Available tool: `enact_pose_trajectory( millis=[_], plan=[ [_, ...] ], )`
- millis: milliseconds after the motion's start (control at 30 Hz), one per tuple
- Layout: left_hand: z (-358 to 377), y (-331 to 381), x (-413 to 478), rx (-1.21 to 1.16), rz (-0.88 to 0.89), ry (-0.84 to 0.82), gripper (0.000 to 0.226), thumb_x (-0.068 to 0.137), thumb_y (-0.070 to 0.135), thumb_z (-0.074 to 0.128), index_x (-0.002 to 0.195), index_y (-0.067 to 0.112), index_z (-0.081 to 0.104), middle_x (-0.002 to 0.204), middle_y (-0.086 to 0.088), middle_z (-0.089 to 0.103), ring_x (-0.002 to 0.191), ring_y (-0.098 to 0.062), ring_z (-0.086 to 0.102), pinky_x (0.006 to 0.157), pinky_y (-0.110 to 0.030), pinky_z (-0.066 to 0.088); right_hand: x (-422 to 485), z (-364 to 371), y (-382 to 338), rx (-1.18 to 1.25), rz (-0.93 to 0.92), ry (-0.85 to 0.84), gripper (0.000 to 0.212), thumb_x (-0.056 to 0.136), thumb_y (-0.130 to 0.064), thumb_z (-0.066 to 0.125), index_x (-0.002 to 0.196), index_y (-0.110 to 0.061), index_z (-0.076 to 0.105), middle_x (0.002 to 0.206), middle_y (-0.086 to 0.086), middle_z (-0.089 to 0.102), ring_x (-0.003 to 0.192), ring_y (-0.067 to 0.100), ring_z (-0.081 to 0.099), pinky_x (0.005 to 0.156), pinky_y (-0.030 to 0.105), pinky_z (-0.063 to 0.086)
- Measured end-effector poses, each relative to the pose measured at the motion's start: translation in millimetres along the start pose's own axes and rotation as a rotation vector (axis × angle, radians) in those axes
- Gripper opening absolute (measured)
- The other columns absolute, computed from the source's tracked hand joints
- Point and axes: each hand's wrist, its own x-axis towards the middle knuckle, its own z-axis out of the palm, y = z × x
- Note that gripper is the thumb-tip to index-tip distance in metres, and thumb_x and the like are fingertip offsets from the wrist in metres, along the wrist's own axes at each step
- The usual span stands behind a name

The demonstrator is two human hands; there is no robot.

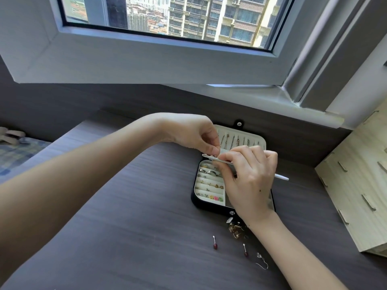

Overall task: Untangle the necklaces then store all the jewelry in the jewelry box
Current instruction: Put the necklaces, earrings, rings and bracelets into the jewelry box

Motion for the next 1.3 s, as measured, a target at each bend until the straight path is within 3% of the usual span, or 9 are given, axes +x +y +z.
enact_pose_trajectory(
  millis=[167, 367, 700, 867, 1000, 1100, 1200, 1300],
  plan=[
    [0.4, 0.6, 1.0, 0.089, 0.023, 0.007, 0.011, 0.089, 0.026, 0.063, 0.079, 0.03, 0.063, 0.075, 0.015, 0.062, 0.062, 0.008, 0.054, 0.059, -0.005, 0.04, 1.1, 4.2, -2.6, -0.01, 0.006, 0.003, 0.017, 0.082, -0.028, 0.072, 0.074, -0.014, 0.068, 0.074, -0.005, 0.064, 0.074, 0.016, 0.05, 0.072, 0.031, 0.028],
    [-2.1, 2.0, 1.6, 0.097, 0.045, 0.042, 0.006, 0.087, 0.023, 0.066, 0.082, 0.02, 0.066, 0.073, 0.011, 0.061, 0.06, 0.003, 0.051, 0.057, -0.007, 0.039, 2.9, 4.7, -1.7, -0.023, 0.003, 0.023, 0.017, 0.084, -0.028, 0.07, 0.074, -0.014, 0.068, 0.074, -0.004, 0.064, 0.072, 0.018, 0.052, 0.071, 0.034, 0.029],
    [-5.2, 18.5, 10.8, 0.449, 0.05, -0.017, 0.015, 0.091, 0.02, 0.058, 0.077, 0.018, 0.061, 0.069, 0.009, 0.055, 0.058, -0.007, 0.047, 0.053, -0.014, 0.035, 2.5, 8.6, -0.3, -0.081, -0.053, 0.051, 0.019, 0.085, -0.026, 0.069, 0.072, -0.013, 0.067, 0.072, -0.003, 0.064, 0.069, 0.018, 0.052, 0.07, 0.033, 0.029],
    [-6.2, 11.6, 4.3, 0.271, -0.009, -0.03, 0.015, 0.089, 0.027, 0.064, 0.077, 0.018, 0.065, 0.067, 0.012, 0.056, 0.055, -0.002, 0.047, 0.052, -0.009, 0.035, -0.1, 8.4, -2.9, -0.065, -0.041, 0.046, 0.018, 0.084, -0.025, 0.071, 0.071, -0.012, 0.067, 0.073, -0.003, 0.064, 0.068, 0.02, 0.055, 0.07, 0.033, 0.029],
    [-0.1, -3.0, -6.2, -0.145, -0.076, 0.099, 0.013, 0.087, 0.035, 0.064, 0.085, 0.024, 0.072, 0.083, 0.011, 0.069, 0.08, -0.002, 0.059, 0.08, -0.023, 0.047, 7.4, 4.5, -0.1, -0.035, 0.039, 0.033, 0.015, 0.083, -0.028, 0.073, 0.075, -0.015, 0.068, 0.076, -0.005, 0.064, 0.075, 0.017, 0.05, 0.073, 0.033, 0.028],
    [13.4, -10.6, -18.1, -0.311, 0.01, 0.262, 0.014, 0.093, 0.025, 0.058, 0.098, 0.022, 0.07, 0.101, 0.004, 0.07, 0.101, -0.01, 0.062, 0.099, -0.039, 0.046, 10.8, 2.3, -0.3, -0.013, 0.061, 0.022, 0.014, 0.083, -0.028, 0.071, 0.077, -0.016, 0.069, 0.077, -0.005, 0.065, 0.078, 0.015, 0.049, 0.074, 0.032, 0.028],
    [35.9, -14.3, -29.7, -0.433, 0.144, 0.428, 0.014, 0.09, 0.01, 0.062, 0.101, 0.011, 0.07, 0.1, 0.001, 0.071, 0.099, -0.01, 0.064, 0.093, -0.029, 0.05, 14.4, 1.2, 1.4, 0.013, 0.091, -0.002, 0.011, 0.083, -0.026, 0.07, 0.078, -0.016, 0.07, 0.078, -0.006, 0.065, 0.078, 0.017, 0.052, 0.075, 0.031, 0.028],
    [58.7, -16.4, -26.1, -0.207, 0.264, 0.713, 0.015, 0.081, 0.004, 0.069, 0.095, 0.01, 0.071, 0.091, 0.002, 0.071, 0.087, -0.006, 0.065, 0.08, -0.017, 0.049, 20.5, 2.0, 0.5, 0.019, 0.109, -0.055, 0.011, 0.082, -0.027, 0.069, 0.078, -0.016, 0.07, 0.077, -0.006, 0.066, 0.076, 0.021, 0.056, 0.075, 0.031, 0.028]
  ],
)
